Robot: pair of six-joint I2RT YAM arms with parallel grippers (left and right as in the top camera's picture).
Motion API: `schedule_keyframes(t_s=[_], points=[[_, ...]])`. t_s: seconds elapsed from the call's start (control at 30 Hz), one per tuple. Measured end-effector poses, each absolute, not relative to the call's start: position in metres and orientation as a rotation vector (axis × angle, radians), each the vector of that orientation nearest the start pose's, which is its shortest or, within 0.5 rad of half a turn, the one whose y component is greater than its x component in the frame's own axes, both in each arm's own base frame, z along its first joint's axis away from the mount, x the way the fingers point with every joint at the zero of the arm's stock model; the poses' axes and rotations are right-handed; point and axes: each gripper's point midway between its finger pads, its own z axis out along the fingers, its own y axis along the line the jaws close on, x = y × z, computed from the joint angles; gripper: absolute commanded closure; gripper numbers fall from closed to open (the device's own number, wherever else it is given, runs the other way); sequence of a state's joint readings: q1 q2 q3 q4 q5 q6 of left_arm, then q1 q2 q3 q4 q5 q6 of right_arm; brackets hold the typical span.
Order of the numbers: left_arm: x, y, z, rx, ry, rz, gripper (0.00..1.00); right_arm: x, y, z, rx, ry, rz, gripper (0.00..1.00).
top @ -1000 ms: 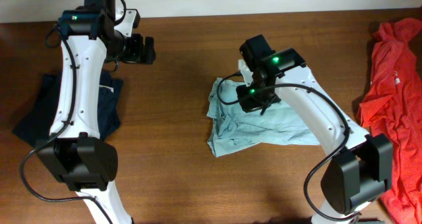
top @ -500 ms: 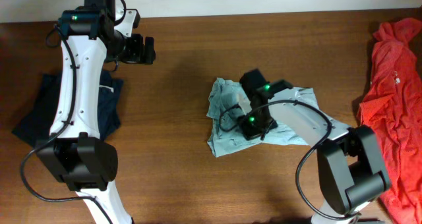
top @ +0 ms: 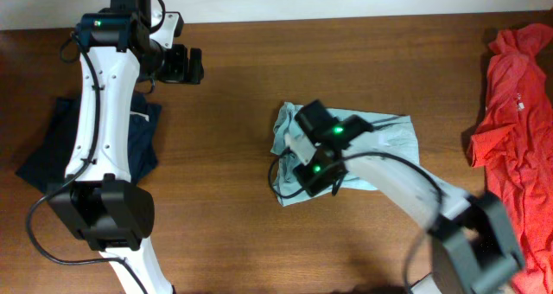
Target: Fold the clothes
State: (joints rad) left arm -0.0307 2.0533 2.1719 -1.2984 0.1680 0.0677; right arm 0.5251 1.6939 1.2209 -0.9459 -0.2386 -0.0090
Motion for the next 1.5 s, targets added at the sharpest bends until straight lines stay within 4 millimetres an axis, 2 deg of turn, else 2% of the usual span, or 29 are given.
schedule_keyframes(t_s=[0.1,0.2,0.3,0.4,0.5,0.67,0.77,0.9,1.03,1.13,1.23,1.3,1.33,1.4,1.5], points=[[0.489,-0.044,0.22,0.185,2.649,-0.212,0.01,0.291,0.19,0.112,-0.645,2.827,0.428,0.84],[0.49,-0.044,0.22,0.185,2.643,-0.212,0.01,0.313,0.152,0.138,-0.379,2.785,0.422,0.83],[0.49,-0.044,0.22,0.186,2.643,-0.214,0.01,0.323,0.113,0.142,-0.167,2.808,0.391,0.83],[0.488,-0.048,0.22,0.193,2.646,-0.248,0.01,0.326,0.085,0.128,-0.022,2.868,0.357,0.89],[0.486,-0.059,0.222,0.213,2.641,-0.336,0.01,0.332,0.07,0.099,0.079,2.947,0.342,0.91],[0.48,-0.076,0.226,0.243,2.63,-0.476,0.01,0.345,0.061,0.041,0.16,3.052,0.337,0.96],[0.479,-0.081,0.227,0.251,2.625,-0.513,0.01,0.363,0.062,0.02,0.161,3.021,0.341,0.96],[0.476,-0.085,0.228,0.258,2.627,-0.547,0.01,0.404,0.064,0.02,0.175,2.864,0.36,0.96],[0.468,-0.093,0.225,0.29,2.651,-0.564,0.02,0.43,0.063,0.03,0.197,2.752,0.369,0.96],[0.455,-0.115,0.222,0.408,2.673,-0.571,0.17,0.428,0.061,0.029,0.217,2.759,0.366,0.96],[0.443,-0.142,0.218,0.547,2.68,-0.548,0.26,0.413,0.055,0.028,0.261,2.836,0.367,0.93],[0.437,-0.158,0.216,0.625,2.679,-0.511,0.27,0.403,0.049,0.032,0.303,2.882,0.399,0.84],[0.434,-0.165,0.215,0.659,2.678,-0.486,0.27,0.4,0.043,0.036,0.331,2.896,0.419,0.75],[0.43,-0.179,0.212,0.721,2.671,-0.432,0.26,0.394,0.027,0.047,0.401,2.896,0.457,0.61],[0.427,-0.193,0.202,0.784,2.663,-0.367,0.25,0.376,-0.004,0.069,0.506,2.895,0.531,0.46]])
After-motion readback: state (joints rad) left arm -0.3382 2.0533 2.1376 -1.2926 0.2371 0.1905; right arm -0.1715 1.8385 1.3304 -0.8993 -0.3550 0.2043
